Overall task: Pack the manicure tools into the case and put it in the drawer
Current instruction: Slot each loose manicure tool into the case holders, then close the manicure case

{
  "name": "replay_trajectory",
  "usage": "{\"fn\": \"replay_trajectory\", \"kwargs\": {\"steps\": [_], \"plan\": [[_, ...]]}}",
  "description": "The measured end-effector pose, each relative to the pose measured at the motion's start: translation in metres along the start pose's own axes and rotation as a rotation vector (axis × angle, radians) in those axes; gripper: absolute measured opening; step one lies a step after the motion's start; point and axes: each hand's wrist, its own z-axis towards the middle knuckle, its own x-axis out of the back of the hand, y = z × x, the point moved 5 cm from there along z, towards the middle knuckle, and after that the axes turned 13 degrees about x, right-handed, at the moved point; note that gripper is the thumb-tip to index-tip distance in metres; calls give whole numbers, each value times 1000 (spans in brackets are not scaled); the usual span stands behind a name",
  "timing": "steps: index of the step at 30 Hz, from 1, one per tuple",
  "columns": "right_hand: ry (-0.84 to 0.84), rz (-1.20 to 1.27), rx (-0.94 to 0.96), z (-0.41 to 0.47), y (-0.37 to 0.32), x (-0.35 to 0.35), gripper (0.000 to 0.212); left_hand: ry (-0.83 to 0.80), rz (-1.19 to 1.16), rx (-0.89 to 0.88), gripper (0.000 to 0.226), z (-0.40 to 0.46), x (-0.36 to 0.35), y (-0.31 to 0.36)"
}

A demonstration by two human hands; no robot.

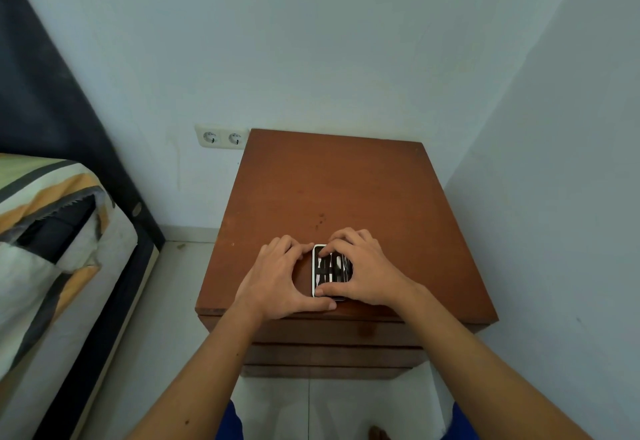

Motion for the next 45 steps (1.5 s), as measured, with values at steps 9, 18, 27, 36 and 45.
{"fn": "replay_trajectory", "kwargs": {"steps": [9,18,27,36,45], "plan": [[306,-4,-166,-31,26,31,24,-2,-3,-6,125,2,-2,0],[187,172,-255,-50,58,38,33,-7,-75,23,92,1,-4,-8],[124,165,-303,-80,40,31,22,71,-195,70,42,10,-2,-15],[338,23,-251,-106,4,-1,39,61,-174,69,31,12,-2,-13],[398,124,-307,-104,11,3,35,81,-170,54,32,14,-3,-13]]}}
